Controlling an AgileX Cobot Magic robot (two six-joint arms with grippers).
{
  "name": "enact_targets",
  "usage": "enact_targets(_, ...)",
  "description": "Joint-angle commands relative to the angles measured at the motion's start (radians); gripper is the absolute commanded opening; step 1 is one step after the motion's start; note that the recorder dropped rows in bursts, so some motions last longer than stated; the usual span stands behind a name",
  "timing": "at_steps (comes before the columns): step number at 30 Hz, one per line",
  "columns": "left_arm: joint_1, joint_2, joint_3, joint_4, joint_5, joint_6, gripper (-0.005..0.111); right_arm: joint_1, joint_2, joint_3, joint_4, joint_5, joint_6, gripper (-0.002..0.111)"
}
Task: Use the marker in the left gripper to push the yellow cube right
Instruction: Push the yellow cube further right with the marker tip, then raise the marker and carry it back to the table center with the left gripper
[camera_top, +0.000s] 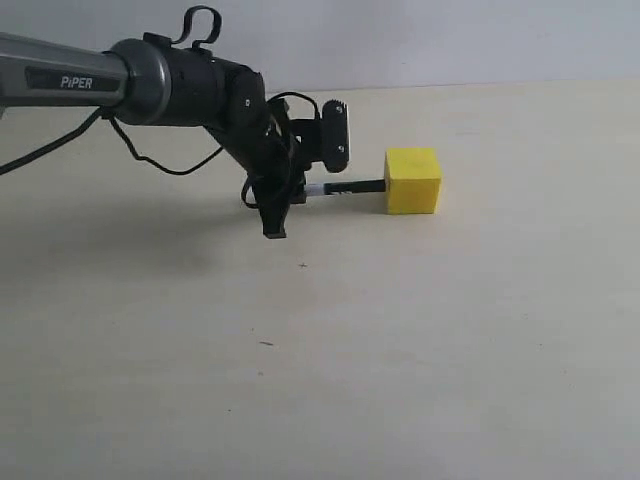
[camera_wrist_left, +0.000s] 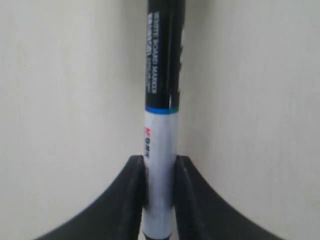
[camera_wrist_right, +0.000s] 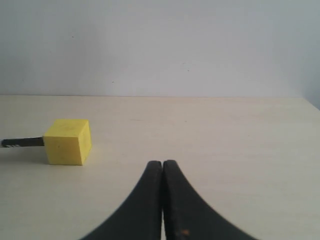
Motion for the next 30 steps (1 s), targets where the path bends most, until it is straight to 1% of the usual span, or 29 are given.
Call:
enact_targets(1,0.036,0.0,-0.009,-0.002,0.079,-0.048,0.0,-0.003,-0.006,0.004,0.0,-0.007,0.002,0.0)
enact_targets(4,0.054,0.0,-0.009,0.0,0.11,-0.048,0.0,-0.003,-0.006,0.004,0.0,-0.007,0.002,0.0)
enact_targets(7,0.054,0.0,-0.009,0.004,0.071,-0.048,0.0,-0.003,-0.006,0.004,0.0,-0.007,0.002,0.0)
enact_targets(10,0.023,0.005,-0.015,0.004,-0.011,-0.053,0.0,-0.003,-0.006,0.004,0.0,-0.007,0.002,0.0)
enact_targets(14,-0.052,0.041,-0.074,0.003,0.005,-0.06,0.0,-0.003,-0.006,0.004,0.0,-0.007,0.002,0.0)
enact_targets(17,-0.089,0.054,-0.1,0.016,0.023,-0.065,0.0,-0.003,-0.006,0.004,0.0,-0.007,0.002,0.0)
enact_targets(19,-0.091,0.054,-0.109,0.035,0.044,-0.099,0.0,-0.003,-0.006,0.004,0.0,-0.007,0.002,0.0)
enact_targets(24,-0.066,0.054,-0.119,0.104,0.142,-0.182,0.0,-0.003,-0.006,0.004,0.0,-0.007,0.002,0.0)
enact_targets(27,-0.055,0.054,-0.119,0.158,0.147,-0.263,0.0,-0.003,-0.006,0.004,0.0,-0.007,0.002,0.0)
enact_targets(30,-0.058,0.054,-0.123,0.181,0.132,-0.282,0.0,-0.003,-0.006,0.004,-0.002,-0.007,0.002,0.0)
